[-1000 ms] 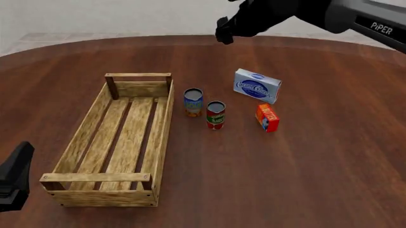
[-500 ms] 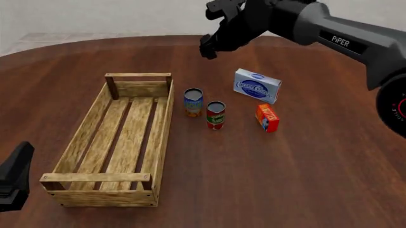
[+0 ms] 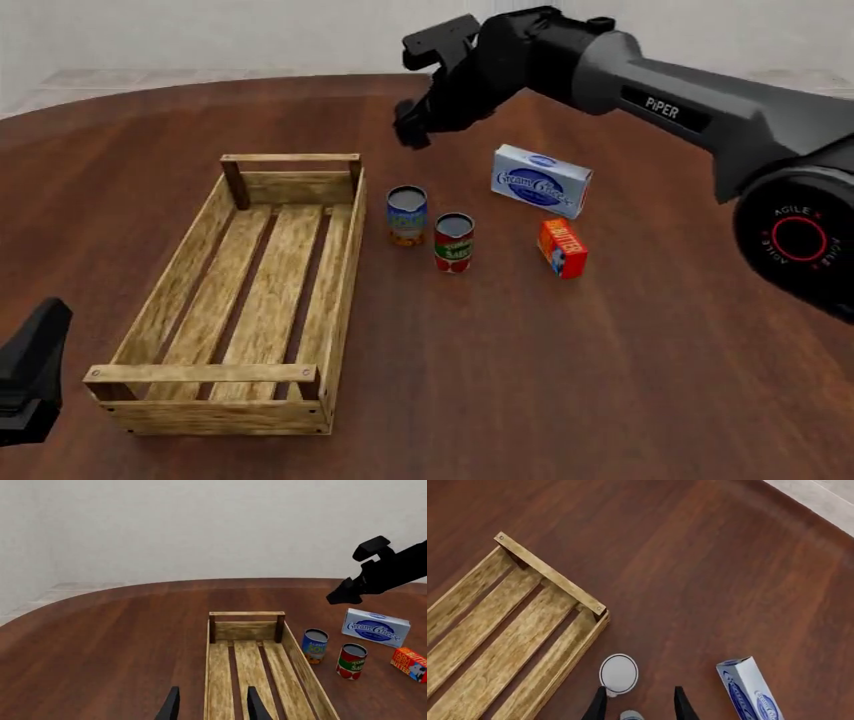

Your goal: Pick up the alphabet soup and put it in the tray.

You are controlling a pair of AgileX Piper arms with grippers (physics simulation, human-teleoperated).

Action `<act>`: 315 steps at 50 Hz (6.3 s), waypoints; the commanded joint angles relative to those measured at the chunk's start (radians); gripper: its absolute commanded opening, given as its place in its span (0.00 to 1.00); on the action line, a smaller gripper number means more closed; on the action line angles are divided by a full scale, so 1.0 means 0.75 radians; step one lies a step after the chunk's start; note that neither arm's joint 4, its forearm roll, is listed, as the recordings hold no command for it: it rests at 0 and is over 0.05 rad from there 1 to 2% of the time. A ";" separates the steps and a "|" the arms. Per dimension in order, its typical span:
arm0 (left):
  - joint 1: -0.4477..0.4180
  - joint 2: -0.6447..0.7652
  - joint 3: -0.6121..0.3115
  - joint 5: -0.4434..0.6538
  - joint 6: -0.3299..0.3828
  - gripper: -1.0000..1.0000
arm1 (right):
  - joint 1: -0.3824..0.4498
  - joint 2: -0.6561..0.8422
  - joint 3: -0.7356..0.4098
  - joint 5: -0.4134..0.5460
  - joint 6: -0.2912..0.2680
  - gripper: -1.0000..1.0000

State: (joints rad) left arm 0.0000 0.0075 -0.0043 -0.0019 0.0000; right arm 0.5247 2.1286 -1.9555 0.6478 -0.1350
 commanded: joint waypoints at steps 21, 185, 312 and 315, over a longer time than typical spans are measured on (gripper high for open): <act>0.000 0.000 0.000 0.000 0.000 1.00 | 0.047 0.146 -0.097 0.073 -0.015 1.00; 0.000 0.000 0.000 0.000 0.000 1.00 | 0.048 0.321 -0.145 0.026 0.131 1.00; 0.000 0.000 0.000 0.000 0.000 1.00 | 0.038 0.391 -0.163 -0.012 0.221 1.00; 0.000 0.000 0.000 0.000 0.000 1.00 | 0.036 0.403 -0.172 -0.011 0.224 1.00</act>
State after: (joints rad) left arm 0.0000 0.0075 -0.0043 -0.0019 0.0000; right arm 0.5547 2.4201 -2.0776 0.6397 0.0304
